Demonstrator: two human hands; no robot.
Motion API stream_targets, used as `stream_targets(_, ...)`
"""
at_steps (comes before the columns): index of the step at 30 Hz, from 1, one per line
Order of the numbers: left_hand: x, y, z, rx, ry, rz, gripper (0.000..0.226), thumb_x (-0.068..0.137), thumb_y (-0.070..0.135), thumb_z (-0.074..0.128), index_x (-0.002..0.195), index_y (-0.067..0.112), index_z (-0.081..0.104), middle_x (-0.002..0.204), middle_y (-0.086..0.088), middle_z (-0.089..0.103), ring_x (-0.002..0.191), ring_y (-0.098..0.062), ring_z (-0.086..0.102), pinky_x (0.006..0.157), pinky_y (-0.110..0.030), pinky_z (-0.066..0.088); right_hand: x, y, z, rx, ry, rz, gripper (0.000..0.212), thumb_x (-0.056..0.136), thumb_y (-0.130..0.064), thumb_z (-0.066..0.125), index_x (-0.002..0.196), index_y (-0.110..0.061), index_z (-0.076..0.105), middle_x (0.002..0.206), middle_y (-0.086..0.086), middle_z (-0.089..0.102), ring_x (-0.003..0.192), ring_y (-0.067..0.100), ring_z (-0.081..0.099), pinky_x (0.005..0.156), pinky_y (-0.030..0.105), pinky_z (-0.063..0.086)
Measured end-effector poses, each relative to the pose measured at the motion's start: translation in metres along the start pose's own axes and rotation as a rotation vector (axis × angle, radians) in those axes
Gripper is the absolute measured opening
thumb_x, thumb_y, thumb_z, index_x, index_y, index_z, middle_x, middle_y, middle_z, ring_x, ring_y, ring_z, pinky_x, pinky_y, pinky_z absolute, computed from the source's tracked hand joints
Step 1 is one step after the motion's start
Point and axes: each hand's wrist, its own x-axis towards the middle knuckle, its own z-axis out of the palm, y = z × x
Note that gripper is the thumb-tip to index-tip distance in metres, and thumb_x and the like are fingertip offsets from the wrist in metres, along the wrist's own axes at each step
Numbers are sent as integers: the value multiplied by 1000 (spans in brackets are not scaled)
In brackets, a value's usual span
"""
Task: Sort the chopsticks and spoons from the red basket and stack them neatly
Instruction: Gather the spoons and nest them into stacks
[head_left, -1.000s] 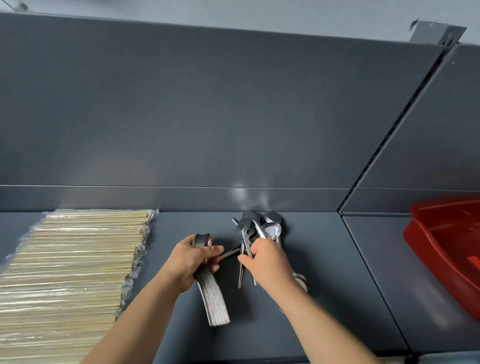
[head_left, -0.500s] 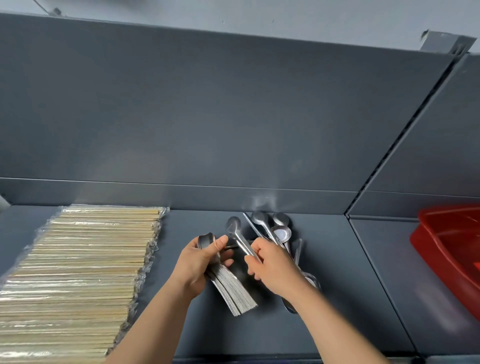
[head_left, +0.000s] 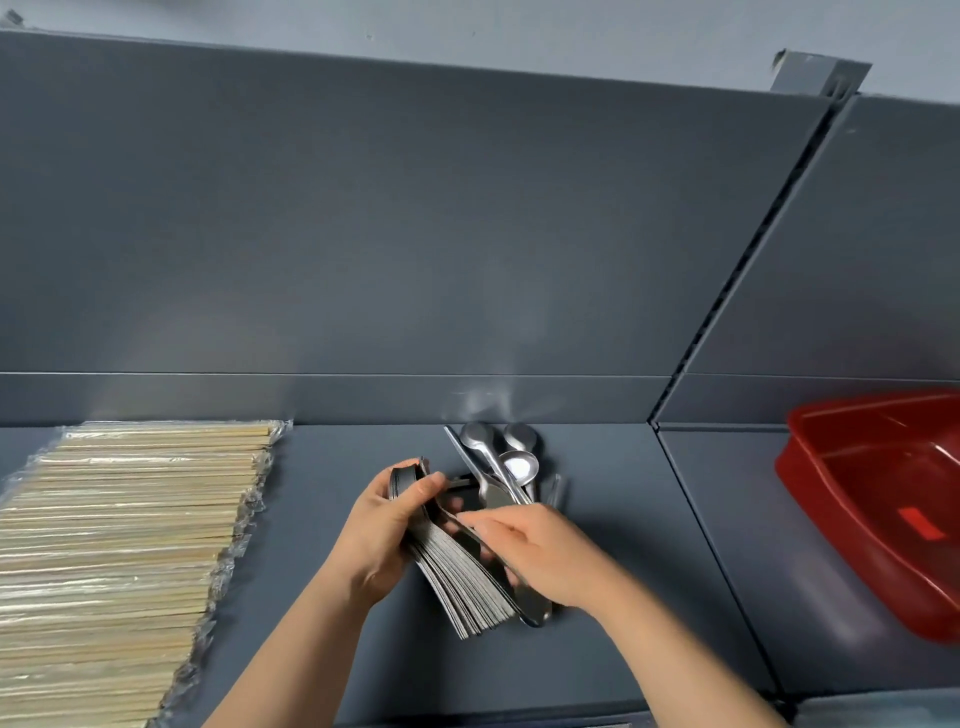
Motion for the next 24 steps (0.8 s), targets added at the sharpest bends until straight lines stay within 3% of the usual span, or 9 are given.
stream_targets(3, 1, -5, 3, -75, 2, 7, 31, 81, 6, 67, 110, 9, 59, 82, -17, 67, 62, -27, 65, 59, -38, 57, 8, 22, -23, 70, 308, 143, 24, 92, -41, 51, 96, -26, 70, 85, 8, 69, 61, 15, 58, 68, 45, 52)
stream_targets(5, 0, -8, 2, -108, 12, -16, 21, 89, 5, 60, 108, 12, 63, 82, -15, 66, 58, -25, 61, 60, -41, 56, 15, 40, -42, 8, 493, 280, 18, 90, -35, 59, 96, -18, 65, 84, 8, 67, 66, 24, 60, 66, 43, 52)
stream_targets(9, -5, -12, 1, -87, 68, -87, 19, 90, 6, 54, 99, 14, 68, 80, -12, 64, 53, -23, 55, 55, -37, 53, 29, 56, -49, 84, 386, 415, 35, 79, -36, 70, 61, -16, 48, 58, 9, 41, 49, 20, 33, 50, 29, 28)
stream_targets(11, -8, -14, 3, -83, 117, -111, 15, 89, 8, 55, 94, 14, 68, 77, -12, 63, 52, -22, 54, 54, -36, 53, 35, 57, -46, 92, 352, 434, 38, 80, -30, 69, 55, -17, 44, 51, 5, 40, 44, 18, 29, 45, 25, 23)
stream_targets(15, -12, -17, 6, -140, 163, -83, 8, 90, 10, 56, 96, 12, 63, 73, -12, 60, 51, -23, 55, 53, -36, 53, 35, 52, -56, 410, 349, 436, 23, 92, -14, 52, 70, -11, 48, 48, 0, 42, 36, 10, 25, 38, 16, 15)
stream_targets(17, -15, -19, 8, -184, 164, -35, 8, 92, 9, 55, 96, 12, 61, 75, -14, 62, 55, -27, 60, 56, -39, 55, 28, 49, -63, 593, 427, 410, 24, 96, -12, 49, 72, -8, 50, 47, 0, 45, 35, 10, 28, 36, 16, 17)
stream_targets(20, -18, -23, 15, -226, 145, 45, 9, 90, 11, 58, 99, 11, 60, 84, -17, 68, 67, -31, 68, 62, -46, 59, 17, 37, -59, 802, 470, 383, 23, 98, -10, 51, 75, -6, 53, 51, 3, 53, 38, 11, 42, 35, 20, 32)
stream_targets(22, -19, -26, 21, -232, 126, 88, 18, 84, 17, 63, 101, 11, 61, 94, -19, 70, 75, -32, 70, 69, -47, 59, 9, 29, -48, 870, 432, 373, 20, 97, -8, 53, 78, -5, 55, 54, 5, 59, 42, 12, 50, 38, 21, 40)
stream_targets(24, -20, -29, 26, -231, 129, 143, 23, 82, 20, 64, 103, 11, 61, 98, -19, 70, 80, -32, 70, 73, -48, 58, 1, 25, -37, 825, 377, 364, 19, 96, -7, 55, 77, -5, 58, 56, 5, 60, 43, 11, 49, 38, 20, 38)
